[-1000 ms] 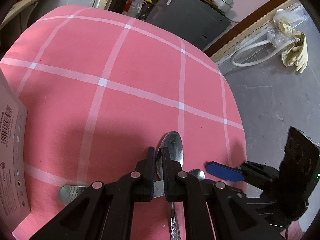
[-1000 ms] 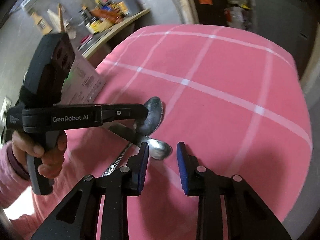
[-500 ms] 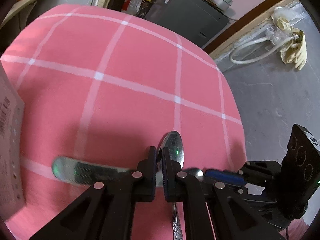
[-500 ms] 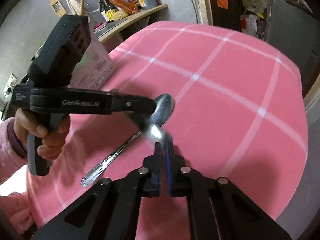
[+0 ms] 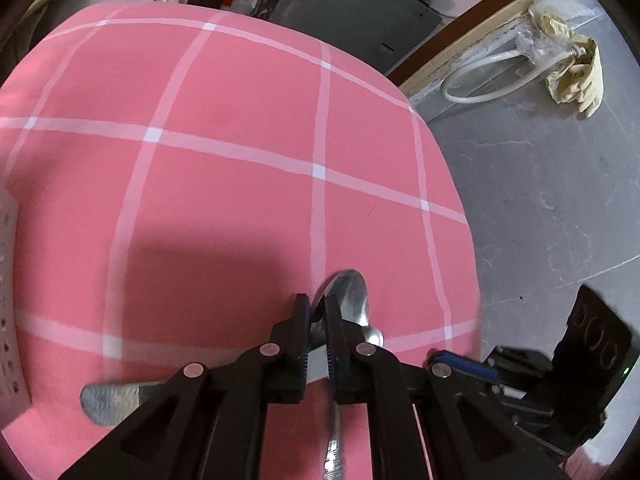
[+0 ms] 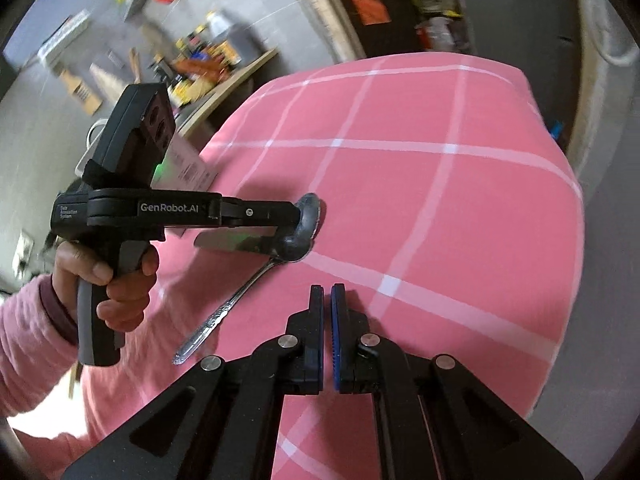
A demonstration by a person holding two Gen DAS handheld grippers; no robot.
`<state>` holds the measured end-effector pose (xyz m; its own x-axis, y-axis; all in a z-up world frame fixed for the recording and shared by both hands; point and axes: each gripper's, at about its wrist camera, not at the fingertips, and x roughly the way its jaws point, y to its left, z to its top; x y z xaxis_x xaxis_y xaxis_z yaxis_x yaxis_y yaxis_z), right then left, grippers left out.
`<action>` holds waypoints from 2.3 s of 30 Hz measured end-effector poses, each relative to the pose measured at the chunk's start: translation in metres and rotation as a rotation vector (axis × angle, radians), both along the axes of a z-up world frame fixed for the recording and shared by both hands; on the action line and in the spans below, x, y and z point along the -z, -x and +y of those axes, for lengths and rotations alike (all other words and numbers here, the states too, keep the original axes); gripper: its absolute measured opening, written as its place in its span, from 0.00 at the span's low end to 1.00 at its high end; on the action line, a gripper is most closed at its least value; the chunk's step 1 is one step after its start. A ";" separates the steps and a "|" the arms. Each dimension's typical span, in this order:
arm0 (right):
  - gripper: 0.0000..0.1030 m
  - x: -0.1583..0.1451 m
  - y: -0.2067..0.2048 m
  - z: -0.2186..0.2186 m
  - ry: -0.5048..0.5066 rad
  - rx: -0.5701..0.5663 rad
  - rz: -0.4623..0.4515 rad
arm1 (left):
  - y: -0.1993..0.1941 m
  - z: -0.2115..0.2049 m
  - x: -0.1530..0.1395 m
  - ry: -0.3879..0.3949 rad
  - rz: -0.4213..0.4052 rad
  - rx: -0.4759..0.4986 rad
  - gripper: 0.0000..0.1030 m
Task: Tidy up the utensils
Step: 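Close the right tool on the butter knife beside the left tool's spoon, then lift the spoon with the left tool while the right tool lifts the butter knife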
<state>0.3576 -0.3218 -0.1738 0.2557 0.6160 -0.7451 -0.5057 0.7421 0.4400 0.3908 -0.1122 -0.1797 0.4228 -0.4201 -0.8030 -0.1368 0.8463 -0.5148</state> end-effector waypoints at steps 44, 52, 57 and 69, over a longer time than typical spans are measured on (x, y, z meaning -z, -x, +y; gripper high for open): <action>0.25 0.026 0.088 0.030 -0.099 0.064 0.154 | 0.203 0.024 -0.041 -0.215 -0.153 -0.408 0.02; 0.25 0.025 0.072 0.084 -0.024 -0.031 0.122 | 0.238 0.059 -0.024 -0.185 -0.066 -0.488 0.02; 0.25 0.022 0.053 0.111 -0.012 -0.065 0.131 | 0.239 0.084 -0.022 -0.179 -0.055 -0.494 0.02; 0.23 0.022 0.023 0.157 0.148 -0.064 0.185 | 0.227 0.112 -0.010 -0.124 -0.041 -0.433 0.03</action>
